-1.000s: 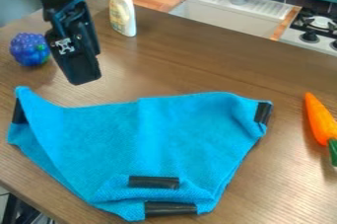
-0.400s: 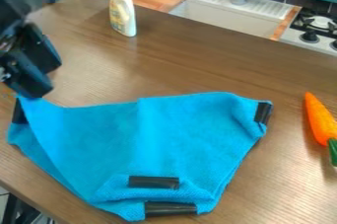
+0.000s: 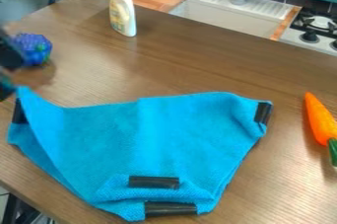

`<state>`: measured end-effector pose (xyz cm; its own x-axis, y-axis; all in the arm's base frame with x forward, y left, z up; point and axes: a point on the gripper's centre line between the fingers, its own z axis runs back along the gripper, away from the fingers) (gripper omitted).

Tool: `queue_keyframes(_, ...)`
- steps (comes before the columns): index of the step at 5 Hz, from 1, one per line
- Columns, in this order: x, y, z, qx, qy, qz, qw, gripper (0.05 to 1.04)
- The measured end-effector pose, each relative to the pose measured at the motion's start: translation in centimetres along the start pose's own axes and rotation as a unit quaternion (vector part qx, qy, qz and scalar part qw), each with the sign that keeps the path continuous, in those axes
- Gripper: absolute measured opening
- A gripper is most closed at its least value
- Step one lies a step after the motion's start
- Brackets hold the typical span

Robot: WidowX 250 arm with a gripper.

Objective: Fold the cloth from top left to top right

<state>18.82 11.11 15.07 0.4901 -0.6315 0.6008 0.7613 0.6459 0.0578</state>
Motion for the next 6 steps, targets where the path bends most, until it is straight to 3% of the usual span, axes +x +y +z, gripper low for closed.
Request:
queue_keyframes(2,-3.6,1.9,2.0,-0.003,-0.026,0.021,0.9994,0.999)
queue_keyframes(4,-6.3,2.1,-0.5,-0.009,0.015,0.009,0.9998,0.999)
queue_keyframes(5,-5.9,1.3,-1.8,-0.026,0.013,0.007,0.9996,0.999)
queue_keyframes(6,-4.8,1.0,-2.5,-0.035,-0.004,0.013,0.9993,0.999)
